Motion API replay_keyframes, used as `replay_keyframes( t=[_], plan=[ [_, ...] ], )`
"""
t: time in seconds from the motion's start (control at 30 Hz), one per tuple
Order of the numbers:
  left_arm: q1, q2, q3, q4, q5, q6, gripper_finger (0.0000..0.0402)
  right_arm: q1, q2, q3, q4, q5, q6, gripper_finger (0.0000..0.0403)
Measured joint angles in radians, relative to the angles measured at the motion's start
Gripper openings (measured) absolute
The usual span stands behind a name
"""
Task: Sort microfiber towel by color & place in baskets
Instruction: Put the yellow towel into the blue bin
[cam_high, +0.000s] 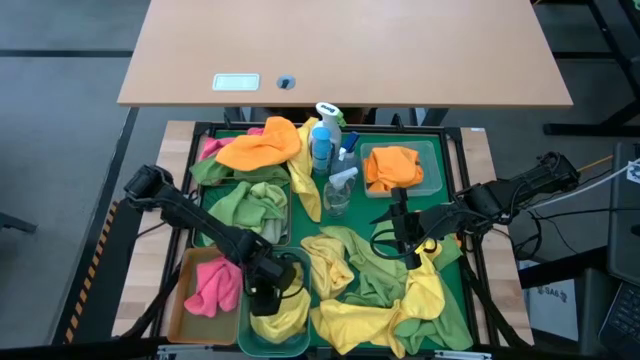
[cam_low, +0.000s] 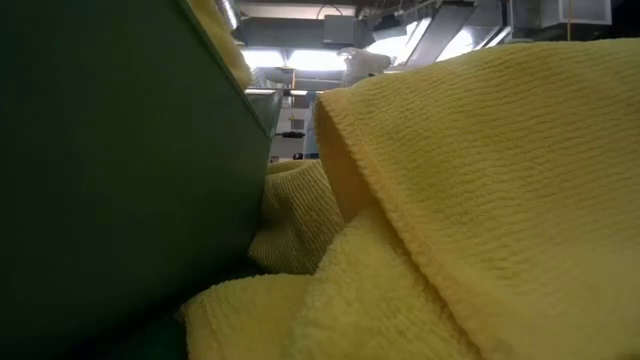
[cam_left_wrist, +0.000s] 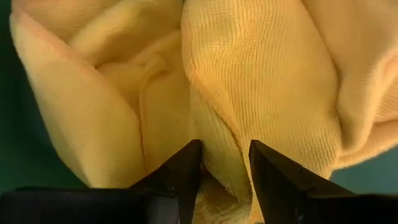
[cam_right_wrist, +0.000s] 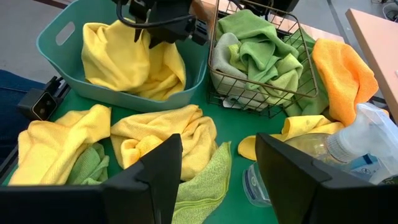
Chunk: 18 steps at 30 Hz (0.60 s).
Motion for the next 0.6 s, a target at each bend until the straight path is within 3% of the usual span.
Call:
replay_keyframes(
  t=[0.4, 0.6],
  plan=[
    [0.034, -0.192, 0.0, -0.001, -0.1, 0.002, 0.0131, 0.0, 0.0, 0.0, 0.0, 0.0, 0.0, 0.0202],
    [0.115, -0.292, 0.0, 0.0, -0.311, 0.09, 0.0131, 0.0, 0.0, 0.0, 0.0, 0.0, 0.0, 0.0202]
  ],
)
